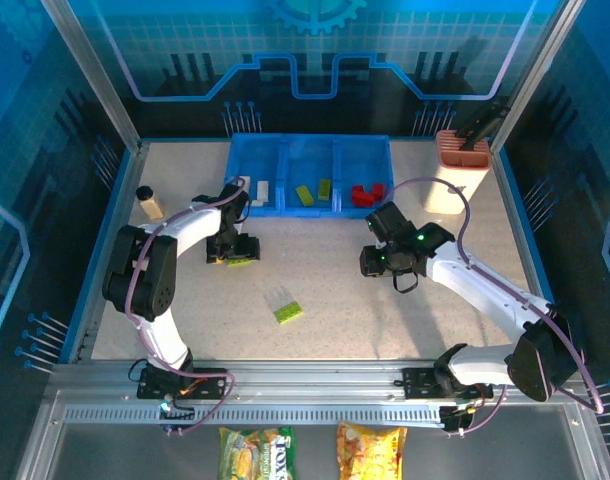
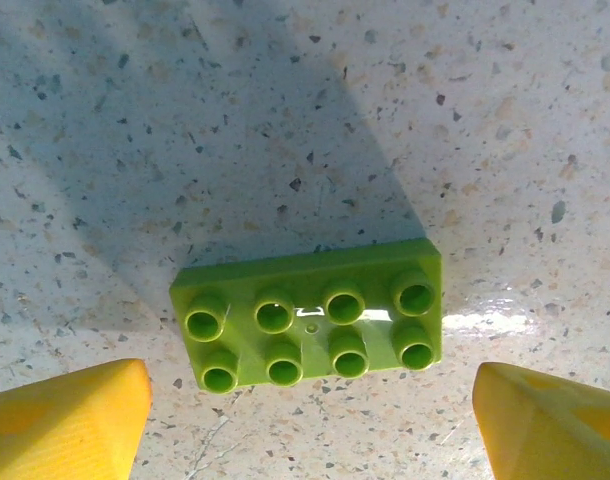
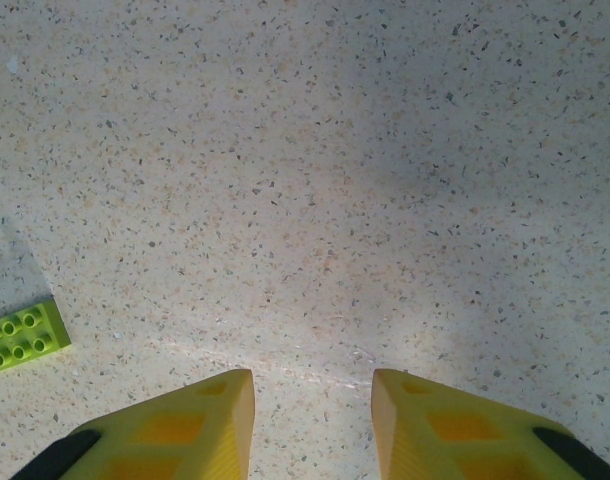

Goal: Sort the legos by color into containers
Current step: Pick up the lego from the middle-left of the table.

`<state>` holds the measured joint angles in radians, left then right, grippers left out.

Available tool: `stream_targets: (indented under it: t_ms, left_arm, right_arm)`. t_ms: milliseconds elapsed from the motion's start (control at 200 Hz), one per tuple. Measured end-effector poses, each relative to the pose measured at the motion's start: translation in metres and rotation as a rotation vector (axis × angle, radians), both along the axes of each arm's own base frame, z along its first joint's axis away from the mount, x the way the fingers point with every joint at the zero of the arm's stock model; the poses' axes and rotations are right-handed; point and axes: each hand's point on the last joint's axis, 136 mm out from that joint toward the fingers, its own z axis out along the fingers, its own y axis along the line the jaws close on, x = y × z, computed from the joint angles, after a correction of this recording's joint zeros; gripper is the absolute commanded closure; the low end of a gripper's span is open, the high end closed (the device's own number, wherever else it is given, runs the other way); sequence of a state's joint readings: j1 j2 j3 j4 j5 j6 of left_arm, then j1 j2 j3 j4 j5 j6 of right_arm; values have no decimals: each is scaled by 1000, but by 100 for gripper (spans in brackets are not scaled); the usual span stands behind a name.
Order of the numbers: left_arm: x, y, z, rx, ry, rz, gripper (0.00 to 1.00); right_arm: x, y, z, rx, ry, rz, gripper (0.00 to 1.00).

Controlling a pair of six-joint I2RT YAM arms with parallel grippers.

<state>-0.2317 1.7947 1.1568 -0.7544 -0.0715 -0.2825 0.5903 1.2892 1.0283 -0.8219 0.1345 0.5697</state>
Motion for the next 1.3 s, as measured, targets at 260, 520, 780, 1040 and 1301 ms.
stream_targets:
  t_ms: [260,520,780,1040,1301]
  left_arm:
    - [-4,-2,-14,7,40,17,19]
    - [-4,1,-16,28,44,25,31]
    - [-4,2,-16,30,42,25,33]
    - [-3,-5,-6,22,13,6,33]
    - [11,-27,27,-12,-85,-32,34]
  right_arm:
    - [0,0,0,0,0,0,63]
    - [0,-1,0,-4,-2,-1,63]
    - [1,-2,0,-13,-6,-5,63]
    - [1,-2,0,-13,-7,-5,63]
    - [3,-4,0,-25,-15,-10,63]
